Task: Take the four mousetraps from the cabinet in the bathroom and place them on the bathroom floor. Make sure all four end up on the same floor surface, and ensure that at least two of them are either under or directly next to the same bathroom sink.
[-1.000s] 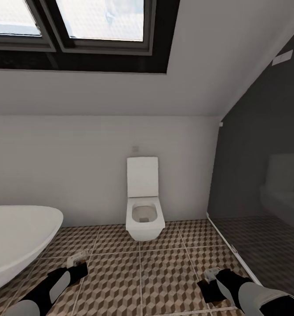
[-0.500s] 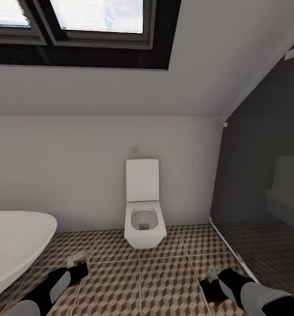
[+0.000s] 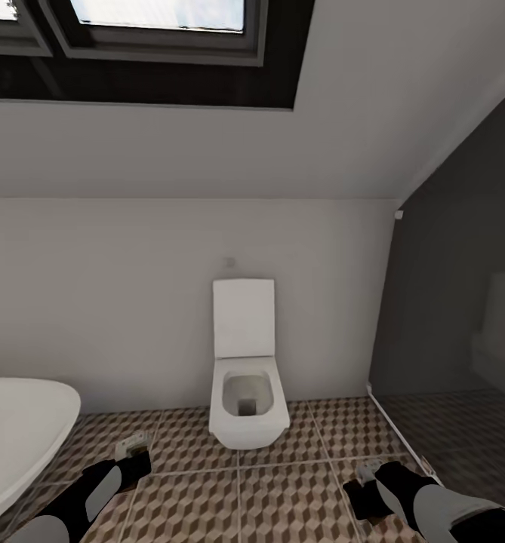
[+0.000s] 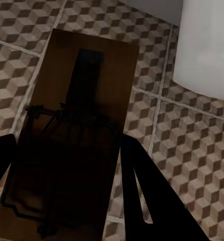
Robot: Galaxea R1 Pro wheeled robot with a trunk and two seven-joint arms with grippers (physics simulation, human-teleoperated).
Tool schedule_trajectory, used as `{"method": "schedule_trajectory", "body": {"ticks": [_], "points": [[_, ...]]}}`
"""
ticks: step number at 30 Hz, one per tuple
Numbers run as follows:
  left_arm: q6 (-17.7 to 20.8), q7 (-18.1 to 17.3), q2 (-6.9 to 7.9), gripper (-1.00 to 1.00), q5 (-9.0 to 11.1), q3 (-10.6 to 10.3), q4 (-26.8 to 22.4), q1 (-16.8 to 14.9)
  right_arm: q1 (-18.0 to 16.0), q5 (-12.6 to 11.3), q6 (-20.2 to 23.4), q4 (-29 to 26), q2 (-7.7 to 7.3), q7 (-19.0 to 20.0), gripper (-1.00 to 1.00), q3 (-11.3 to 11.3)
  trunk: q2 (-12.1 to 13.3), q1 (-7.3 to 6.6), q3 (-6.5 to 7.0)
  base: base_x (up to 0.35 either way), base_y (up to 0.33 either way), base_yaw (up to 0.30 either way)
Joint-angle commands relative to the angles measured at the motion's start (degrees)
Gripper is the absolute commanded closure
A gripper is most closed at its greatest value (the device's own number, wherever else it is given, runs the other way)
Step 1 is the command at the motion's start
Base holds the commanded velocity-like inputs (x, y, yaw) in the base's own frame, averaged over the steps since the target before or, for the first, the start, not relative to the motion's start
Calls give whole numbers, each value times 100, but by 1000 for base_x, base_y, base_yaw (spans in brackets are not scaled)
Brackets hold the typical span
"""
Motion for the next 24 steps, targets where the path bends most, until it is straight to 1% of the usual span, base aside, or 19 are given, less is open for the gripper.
{"method": "schedule_trajectory", "body": {"ticks": [1,11,14,18,21,24], "points": [[18,27,7,100,45,-45,-13,-2,-7,-74,11,7,-10,27,100,50,-3,3,-7,322,0,0],[11,27,7,100,45,-45,-13,-2,-7,-74,4,7,-39,30,100,50,-3,3,-7,309,0,0],[10,22,5,100,48,-45,-13,-2,-7,-74,4,7,-41,34,100,50,-3,3,-7,126,0,5],[5,19,0,100,53,-45,-13,-2,-7,-74,8,7,-48,30,100,50,-3,3,-7,45,0,140],[2,24,-1,100,54,-41,-13,-2,-7,-74,11,7,-89,33,100,50,-3,3,-7,16,0,160],[0,26,-1,100,54,-38,-8,-2,-7,-74,12,6,-118,38,100,50,-3,3,-7,13,-5,58]]}}
